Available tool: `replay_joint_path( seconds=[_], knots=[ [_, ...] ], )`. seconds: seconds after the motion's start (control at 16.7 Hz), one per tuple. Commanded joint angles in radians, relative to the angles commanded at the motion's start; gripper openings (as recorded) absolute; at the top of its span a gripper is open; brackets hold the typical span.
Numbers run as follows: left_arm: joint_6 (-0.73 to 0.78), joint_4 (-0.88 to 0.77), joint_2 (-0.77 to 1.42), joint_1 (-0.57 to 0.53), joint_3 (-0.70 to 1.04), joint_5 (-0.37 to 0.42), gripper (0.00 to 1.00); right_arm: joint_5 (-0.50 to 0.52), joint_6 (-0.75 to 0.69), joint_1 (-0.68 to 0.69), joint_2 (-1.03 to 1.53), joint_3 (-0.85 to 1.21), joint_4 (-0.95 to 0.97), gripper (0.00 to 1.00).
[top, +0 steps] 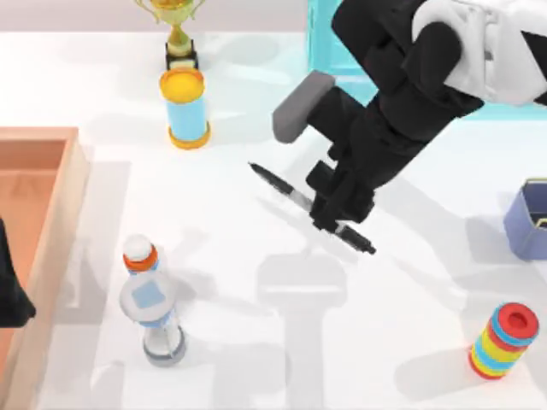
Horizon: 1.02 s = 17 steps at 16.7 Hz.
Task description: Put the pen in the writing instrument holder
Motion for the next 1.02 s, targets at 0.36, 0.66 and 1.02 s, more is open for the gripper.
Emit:
replay_joint_path(
  seconds=[0.36,0.66,1.02],
  knots=[
    [0.000,0.000,0.000,0.000,0.000,0.000,1.00,-0.596,-0.128,-0.539,0.002,-0.271,0.324,0.00],
    [0.000,0.000,0.000,0.000,0.000,0.000,1.00,-1.059,-0.267,-0.890,-0.061,-0.459,0.614,0.00],
    [0.000,0.000,0.000,0.000,0.000,0.000,1.00,-1.328,-0.405,-1.076,-0.152,-0.565,0.859,0.00]
  ],
)
